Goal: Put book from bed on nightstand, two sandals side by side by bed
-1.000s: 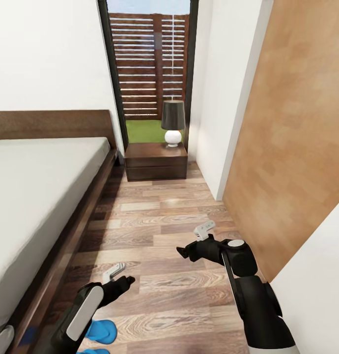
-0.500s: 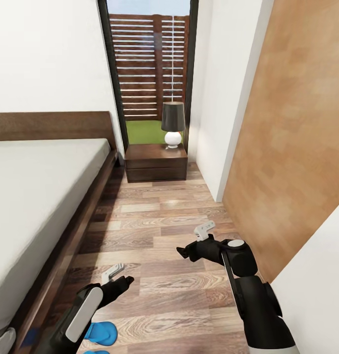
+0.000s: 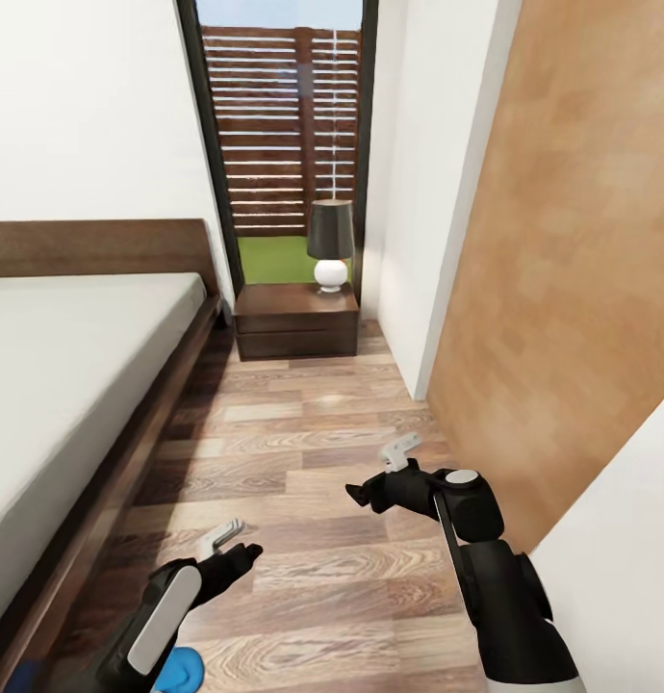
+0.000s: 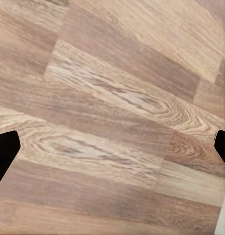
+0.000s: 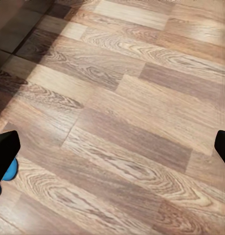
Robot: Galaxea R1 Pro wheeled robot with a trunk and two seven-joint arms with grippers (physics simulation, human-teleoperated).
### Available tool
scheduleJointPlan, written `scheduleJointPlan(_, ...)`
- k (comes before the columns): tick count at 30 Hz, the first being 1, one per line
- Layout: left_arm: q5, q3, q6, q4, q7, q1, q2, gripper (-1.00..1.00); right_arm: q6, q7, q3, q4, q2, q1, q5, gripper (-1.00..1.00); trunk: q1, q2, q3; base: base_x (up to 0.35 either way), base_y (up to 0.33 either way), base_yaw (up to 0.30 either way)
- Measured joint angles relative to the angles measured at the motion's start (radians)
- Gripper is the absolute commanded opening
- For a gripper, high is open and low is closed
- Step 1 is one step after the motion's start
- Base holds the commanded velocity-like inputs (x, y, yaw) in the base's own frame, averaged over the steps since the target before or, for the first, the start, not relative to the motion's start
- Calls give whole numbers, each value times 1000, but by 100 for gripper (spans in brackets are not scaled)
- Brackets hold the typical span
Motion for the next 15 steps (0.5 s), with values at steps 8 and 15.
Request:
scheduleJointPlan(8, 1, 2, 0, 0, -1, 5, 1, 100, -1, 0, 1, 0, -1, 1, 0, 100, 0, 0, 0, 182, -199, 0)
scheduleJointPlan(15, 8, 6, 0, 0, -5, 10, 5, 100, -1, 0, 1, 0, -2, 1, 0, 100, 0, 0, 0, 109, -54, 0)
